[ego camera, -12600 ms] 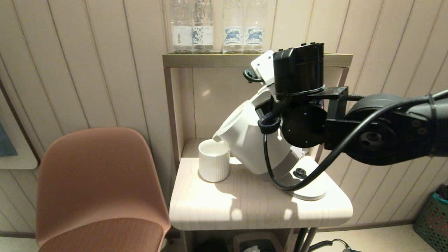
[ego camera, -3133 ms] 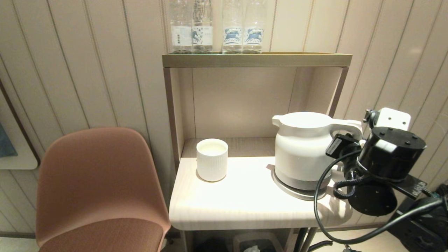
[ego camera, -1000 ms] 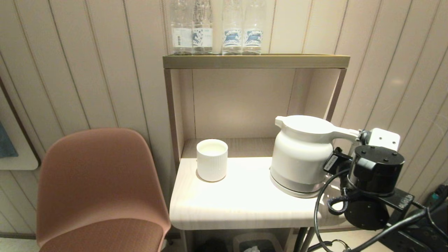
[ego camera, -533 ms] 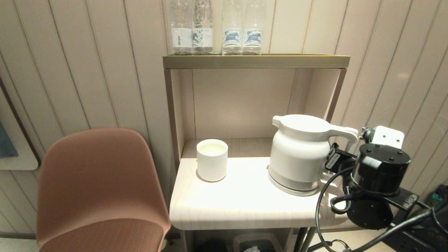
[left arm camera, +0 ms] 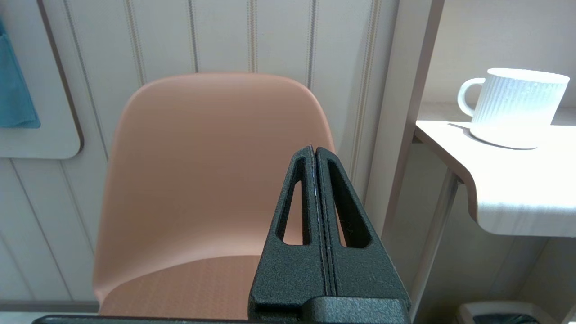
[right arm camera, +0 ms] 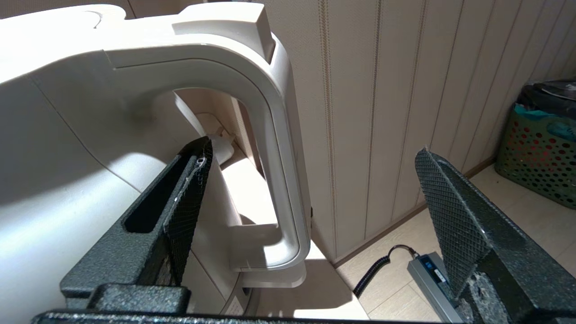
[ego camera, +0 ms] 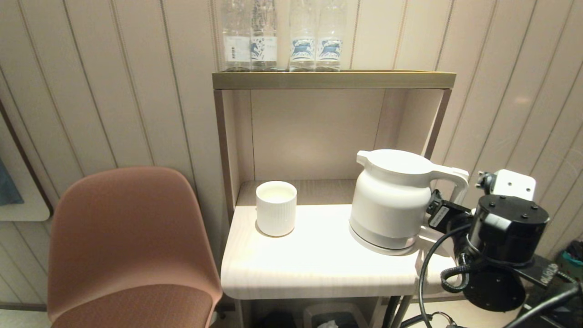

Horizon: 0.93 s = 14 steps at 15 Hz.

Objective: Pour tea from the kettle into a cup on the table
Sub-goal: Put down the kettle on the table

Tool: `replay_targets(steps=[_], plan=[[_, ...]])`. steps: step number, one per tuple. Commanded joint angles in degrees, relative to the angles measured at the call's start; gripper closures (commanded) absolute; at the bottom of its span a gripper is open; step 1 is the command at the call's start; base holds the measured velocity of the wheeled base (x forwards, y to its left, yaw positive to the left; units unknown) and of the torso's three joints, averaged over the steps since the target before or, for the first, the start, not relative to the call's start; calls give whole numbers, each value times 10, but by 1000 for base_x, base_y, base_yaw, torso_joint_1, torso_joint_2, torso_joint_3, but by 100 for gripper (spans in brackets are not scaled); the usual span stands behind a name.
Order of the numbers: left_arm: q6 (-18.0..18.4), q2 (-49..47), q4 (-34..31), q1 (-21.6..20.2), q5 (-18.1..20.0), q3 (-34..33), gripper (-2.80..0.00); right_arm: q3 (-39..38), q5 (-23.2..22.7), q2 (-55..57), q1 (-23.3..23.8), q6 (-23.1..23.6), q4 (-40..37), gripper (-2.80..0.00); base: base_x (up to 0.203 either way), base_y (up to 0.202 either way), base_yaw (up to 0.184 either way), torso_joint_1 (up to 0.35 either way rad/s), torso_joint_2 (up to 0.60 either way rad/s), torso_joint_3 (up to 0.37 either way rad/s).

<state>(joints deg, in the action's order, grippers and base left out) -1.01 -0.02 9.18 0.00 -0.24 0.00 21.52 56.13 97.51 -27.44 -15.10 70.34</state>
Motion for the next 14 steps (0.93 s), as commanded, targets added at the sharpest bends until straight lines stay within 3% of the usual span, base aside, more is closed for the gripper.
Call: replay_targets(steps=[1, 14], plan=[[0, 0, 0, 0, 0, 0, 0, -2, 4, -4, -1, -1, 4, -280, 0, 0, 0, 0, 0, 0], [0, 0, 0, 0, 0, 0, 0, -75, 4, -110, -29, 12, 2, -280, 0, 0, 0, 0, 0, 0]])
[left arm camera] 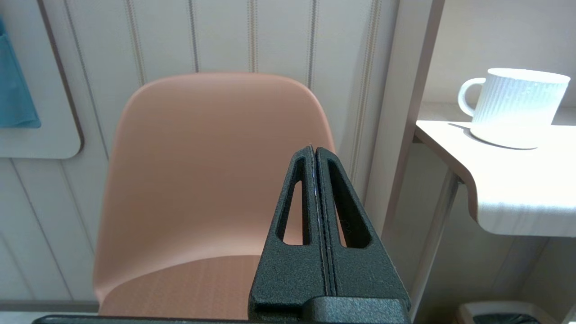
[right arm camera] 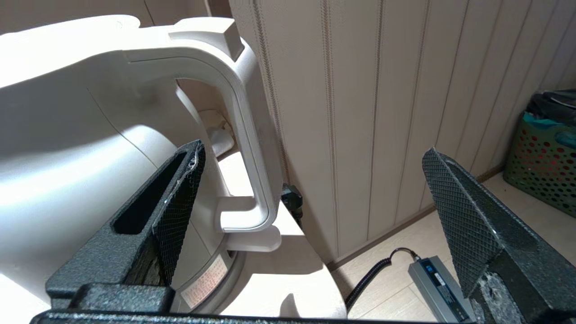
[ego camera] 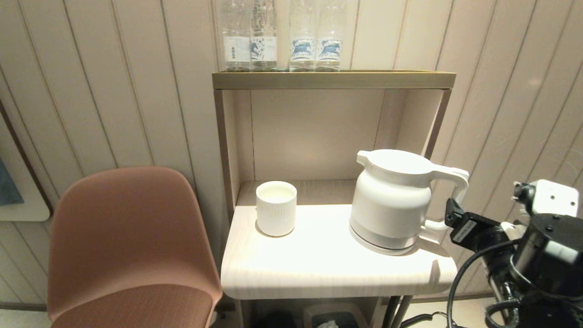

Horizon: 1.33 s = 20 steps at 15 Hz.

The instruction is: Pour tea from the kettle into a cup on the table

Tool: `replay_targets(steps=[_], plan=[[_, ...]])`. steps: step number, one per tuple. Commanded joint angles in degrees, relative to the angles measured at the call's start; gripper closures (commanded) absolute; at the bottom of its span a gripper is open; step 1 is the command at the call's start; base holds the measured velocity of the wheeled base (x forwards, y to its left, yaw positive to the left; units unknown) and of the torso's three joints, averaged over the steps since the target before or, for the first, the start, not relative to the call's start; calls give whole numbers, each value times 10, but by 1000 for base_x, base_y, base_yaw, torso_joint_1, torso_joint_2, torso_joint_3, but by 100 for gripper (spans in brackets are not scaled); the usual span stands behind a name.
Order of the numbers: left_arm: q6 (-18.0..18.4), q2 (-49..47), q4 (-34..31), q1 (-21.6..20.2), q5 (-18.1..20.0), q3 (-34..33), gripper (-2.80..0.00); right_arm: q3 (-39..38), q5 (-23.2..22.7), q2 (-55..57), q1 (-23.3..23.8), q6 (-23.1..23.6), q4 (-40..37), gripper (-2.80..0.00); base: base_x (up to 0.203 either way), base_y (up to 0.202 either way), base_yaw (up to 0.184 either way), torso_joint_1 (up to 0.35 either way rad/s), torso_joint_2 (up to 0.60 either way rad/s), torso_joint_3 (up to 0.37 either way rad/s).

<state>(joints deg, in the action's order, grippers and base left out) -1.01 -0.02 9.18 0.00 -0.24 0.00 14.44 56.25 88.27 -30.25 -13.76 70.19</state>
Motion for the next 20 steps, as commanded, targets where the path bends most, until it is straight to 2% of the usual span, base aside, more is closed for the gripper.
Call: replay_targets(steps=[1, 4, 8, 11, 13, 15, 16, 18, 20], plan=[[0, 0, 0, 0, 0, 0, 0, -6, 3, -20, -2, 0, 4, -280, 0, 0, 0, 0, 0, 0], [0, 0, 1, 0, 0, 0, 0, -13, 2, -33, -8, 1, 4, -280, 0, 0, 0, 0, 0, 0], [0, 0, 1, 0, 0, 0, 0, -41, 6, -88, -43, 15, 0, -280, 0, 0, 0, 0, 0, 0], [0, 0, 1, 0, 0, 0, 0, -48, 8, -180, -46, 67, -12, -280, 0, 0, 0, 0, 0, 0], [0, 0, 1, 0, 0, 0, 0, -43, 9, -247, -42, 106, -48, -280, 0, 0, 0, 0, 0, 0], [0, 0, 0, 0, 0, 0, 0, -17, 15, -315, -35, 134, -135, -280, 0, 0, 0, 0, 0, 0], [0, 0, 1, 0, 0, 0, 0, 9, 24, -344, -19, 143, -206, -280, 0, 0, 0, 0, 0, 0], [0, 0, 1, 0, 0, 0, 0, 69, 33, -402, 54, 155, -353, -280, 0, 0, 0, 0, 0, 0], [0, 0, 1, 0, 0, 0, 0, 126, 35, -469, 101, 165, -467, -280, 0, 0, 0, 0, 0, 0]])
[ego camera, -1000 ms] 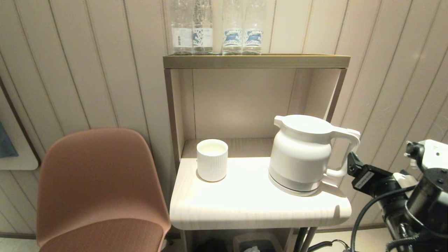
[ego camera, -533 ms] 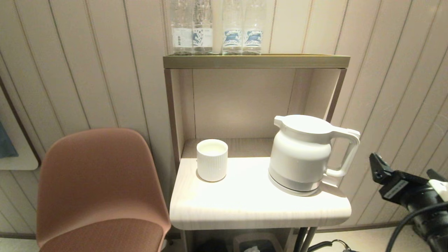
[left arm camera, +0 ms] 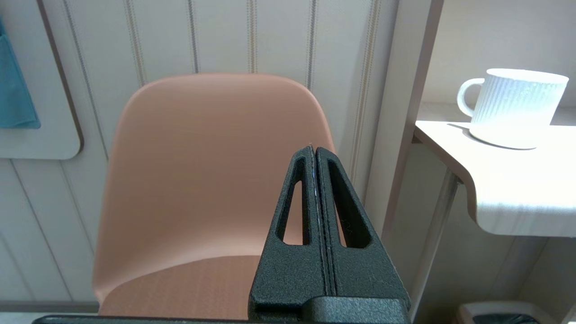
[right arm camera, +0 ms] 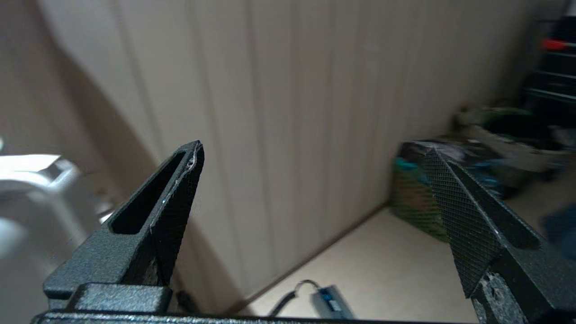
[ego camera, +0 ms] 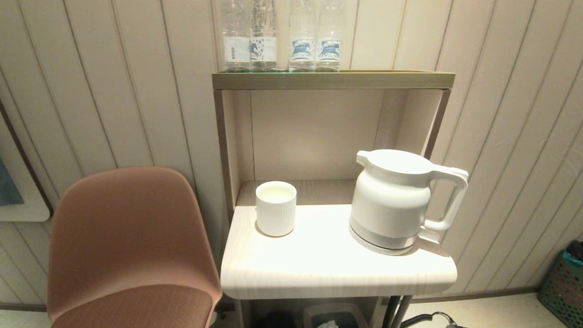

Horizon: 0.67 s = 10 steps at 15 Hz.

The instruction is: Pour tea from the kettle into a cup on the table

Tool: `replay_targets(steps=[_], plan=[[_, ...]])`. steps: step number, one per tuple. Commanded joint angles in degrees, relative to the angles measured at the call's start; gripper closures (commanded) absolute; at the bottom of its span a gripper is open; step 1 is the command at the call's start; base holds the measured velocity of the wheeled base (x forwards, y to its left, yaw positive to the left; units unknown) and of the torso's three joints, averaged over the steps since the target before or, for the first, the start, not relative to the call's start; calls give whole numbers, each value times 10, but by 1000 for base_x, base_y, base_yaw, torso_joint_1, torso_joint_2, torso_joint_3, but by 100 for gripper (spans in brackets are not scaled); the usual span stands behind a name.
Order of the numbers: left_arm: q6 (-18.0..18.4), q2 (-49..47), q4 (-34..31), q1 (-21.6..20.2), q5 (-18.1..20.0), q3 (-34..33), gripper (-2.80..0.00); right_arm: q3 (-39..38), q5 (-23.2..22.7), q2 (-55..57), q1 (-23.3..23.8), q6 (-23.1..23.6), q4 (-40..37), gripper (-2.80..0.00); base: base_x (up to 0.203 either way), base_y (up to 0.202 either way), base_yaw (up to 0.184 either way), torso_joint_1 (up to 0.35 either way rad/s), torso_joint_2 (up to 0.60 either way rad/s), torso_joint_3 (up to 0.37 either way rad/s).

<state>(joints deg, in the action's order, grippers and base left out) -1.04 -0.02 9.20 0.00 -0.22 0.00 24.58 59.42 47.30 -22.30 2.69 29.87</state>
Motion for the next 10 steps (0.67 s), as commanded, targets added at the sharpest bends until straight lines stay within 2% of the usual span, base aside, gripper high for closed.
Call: replay_targets(steps=[1, 4, 9, 10], plan=[[0, 0, 1, 0, 0, 0, 0, 62, 4, -90, 39, 5, -119, -280, 0, 0, 0, 0, 0, 0], [0, 0, 0, 0, 0, 0, 0, 174, 0, -147, 95, 15, -269, -280, 0, 0, 0, 0, 0, 0], [0, 0, 1, 0, 0, 0, 0, 154, -6, -184, 99, 14, -285, -280, 0, 0, 0, 0, 0, 0], [0, 0, 1, 0, 0, 0, 0, 146, -6, -191, 101, 15, -286, 0, 0, 0, 0, 0, 0, 0]])
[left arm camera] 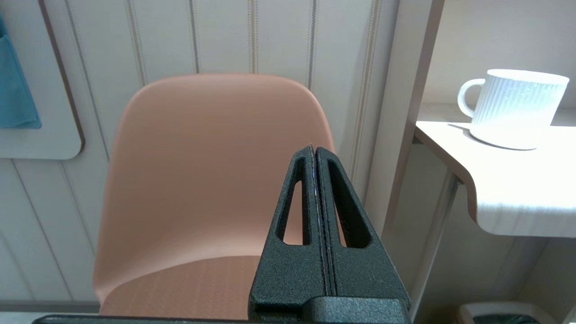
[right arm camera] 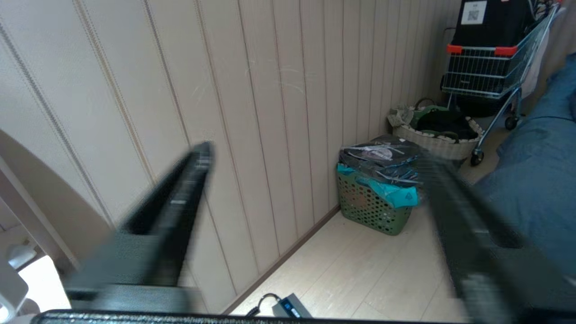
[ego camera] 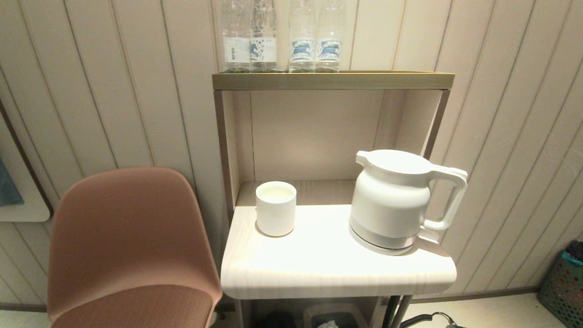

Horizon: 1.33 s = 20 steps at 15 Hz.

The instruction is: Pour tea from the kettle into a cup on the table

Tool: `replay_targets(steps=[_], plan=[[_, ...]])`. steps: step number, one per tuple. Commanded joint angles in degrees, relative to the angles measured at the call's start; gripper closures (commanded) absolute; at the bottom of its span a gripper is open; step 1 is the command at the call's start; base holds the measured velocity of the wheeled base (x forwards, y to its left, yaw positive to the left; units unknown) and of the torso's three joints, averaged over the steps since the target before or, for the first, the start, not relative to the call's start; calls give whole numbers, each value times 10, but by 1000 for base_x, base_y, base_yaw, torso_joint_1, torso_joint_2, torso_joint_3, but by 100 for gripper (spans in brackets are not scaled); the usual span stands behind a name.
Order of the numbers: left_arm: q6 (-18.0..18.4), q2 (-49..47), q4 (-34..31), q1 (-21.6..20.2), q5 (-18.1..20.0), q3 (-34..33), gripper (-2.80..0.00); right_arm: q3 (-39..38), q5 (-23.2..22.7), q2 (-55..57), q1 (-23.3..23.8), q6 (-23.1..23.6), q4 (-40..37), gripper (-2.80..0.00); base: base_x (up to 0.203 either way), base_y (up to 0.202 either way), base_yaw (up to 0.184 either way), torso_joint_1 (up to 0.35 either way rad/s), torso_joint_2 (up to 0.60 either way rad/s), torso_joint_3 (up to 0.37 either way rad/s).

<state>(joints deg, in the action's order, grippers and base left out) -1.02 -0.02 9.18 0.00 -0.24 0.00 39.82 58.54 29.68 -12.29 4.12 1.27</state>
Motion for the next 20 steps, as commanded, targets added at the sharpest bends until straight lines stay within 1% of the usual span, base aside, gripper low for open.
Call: replay_targets(steps=[1, 3, 8, 9, 10, 11, 12, 14, 15, 16, 17, 18, 19, 20], plan=[[0, 0, 1, 0, 0, 0, 0, -16, 3, -21, 5, 2, -1, 0, 0, 0, 0, 0, 0, 0], [0, 0, 1, 0, 0, 0, 0, -32, 3, -31, 8, 5, -1, 0, 0, 0, 0, 0, 0, 0], [0, 0, 1, 0, 0, 0, 0, -35, -1, -62, 3, 7, -6, 0, 0, 0, 0, 0, 0, 0], [0, 0, 1, 0, 0, 0, 0, -35, -2, -74, -9, 16, -6, 0, 0, 0, 0, 0, 0, 0], [0, 0, 1, 0, 0, 0, 0, -37, -9, -84, -8, 24, -6, 0, 0, 0, 0, 0, 0, 0], [0, 0, 1, 1, 0, 0, 0, -39, -41, -94, 1, 27, -6, 0, 0, 0, 0, 0, 0, 0], [0, 0, 1, 0, 0, 0, 0, -40, -83, -101, 24, 29, -8, 0, 0, 0, 0, 0, 0, 0], [0, 0, 1, 0, 0, 0, 0, -40, -230, -115, 93, 28, -26, 0, 0, 0, 0, 0, 0, 0], [0, 0, 1, 0, 0, 0, 0, -41, -327, -123, 134, 22, -39, 0, 0, 0, 0, 0, 0, 0], [0, 0, 1, 0, 0, 0, 0, -49, -418, -128, 160, -2, -52, 0, 0, 0, 0, 0, 0, 0], [0, 0, 1, 0, 0, 0, 0, -60, -475, -130, 169, -41, -59, 0, 0, 0, 0, 0, 0, 0], [0, 0, 1, 0, 0, 0, 0, -88, -523, -133, 174, -76, -62, 0, 0, 0, 0, 0, 0, 0], [0, 0, 1, 0, 0, 0, 0, -119, -555, -134, 177, -89, -62, 0, 0, 0, 0, 0, 0, 0], [0, 0, 1, 0, 0, 0, 0, -150, -572, -135, 177, -92, -62, 0, 0, 0, 0, 0, 0, 0]])
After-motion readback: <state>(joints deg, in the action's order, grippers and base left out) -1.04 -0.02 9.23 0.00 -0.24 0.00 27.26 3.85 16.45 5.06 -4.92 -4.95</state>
